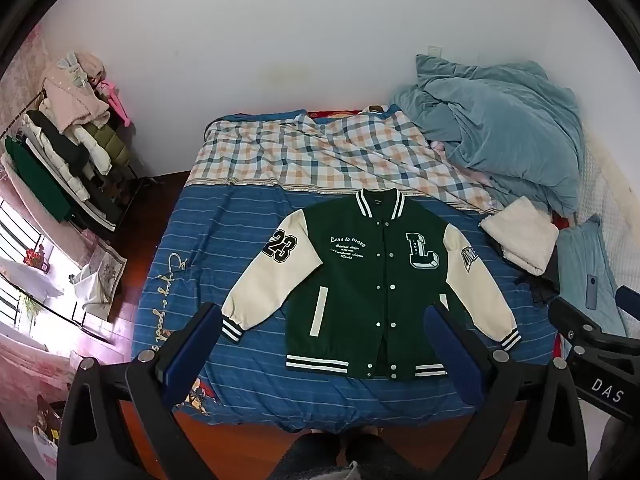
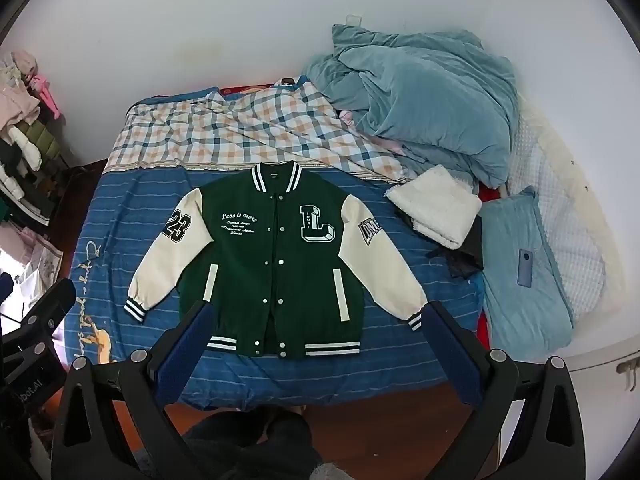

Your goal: Fold large clothes

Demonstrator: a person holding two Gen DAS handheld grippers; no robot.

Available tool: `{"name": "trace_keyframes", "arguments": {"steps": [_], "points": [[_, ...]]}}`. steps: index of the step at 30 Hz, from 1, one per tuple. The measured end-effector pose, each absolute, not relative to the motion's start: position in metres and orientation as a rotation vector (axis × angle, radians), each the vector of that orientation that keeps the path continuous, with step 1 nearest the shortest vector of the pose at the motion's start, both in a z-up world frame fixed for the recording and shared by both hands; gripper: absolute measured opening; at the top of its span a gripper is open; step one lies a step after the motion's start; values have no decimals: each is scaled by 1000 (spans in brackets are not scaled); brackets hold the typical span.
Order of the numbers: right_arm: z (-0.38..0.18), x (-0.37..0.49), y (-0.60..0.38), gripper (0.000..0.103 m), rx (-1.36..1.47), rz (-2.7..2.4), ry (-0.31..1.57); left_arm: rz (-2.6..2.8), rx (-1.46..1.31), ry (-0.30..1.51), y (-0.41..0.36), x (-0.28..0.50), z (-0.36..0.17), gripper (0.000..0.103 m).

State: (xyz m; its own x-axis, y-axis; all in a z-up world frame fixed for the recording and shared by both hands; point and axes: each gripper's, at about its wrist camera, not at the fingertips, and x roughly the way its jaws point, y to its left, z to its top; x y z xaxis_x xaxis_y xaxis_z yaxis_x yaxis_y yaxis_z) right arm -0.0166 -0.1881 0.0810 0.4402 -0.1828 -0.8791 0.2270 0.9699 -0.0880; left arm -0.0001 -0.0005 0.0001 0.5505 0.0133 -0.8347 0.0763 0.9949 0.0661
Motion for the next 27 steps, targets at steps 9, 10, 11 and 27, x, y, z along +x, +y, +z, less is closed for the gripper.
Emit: {"name": "trace_keyframes", "arguments": {"steps": [9, 10, 11, 27], "points": [[81, -15, -186, 103, 47, -241, 1087, -42, 88, 988, 0, 0, 0, 103], [80, -15, -189, 103, 47, -254, 1085, -43, 87, 988, 0, 0, 0, 103], [80, -15, -189, 103, 46, -253, 1085, -42, 87, 988, 0, 0, -1, 103], [82, -9, -170, 103, 48, -246, 1084, -38, 85, 989, 14, 3, 3, 103]]}}
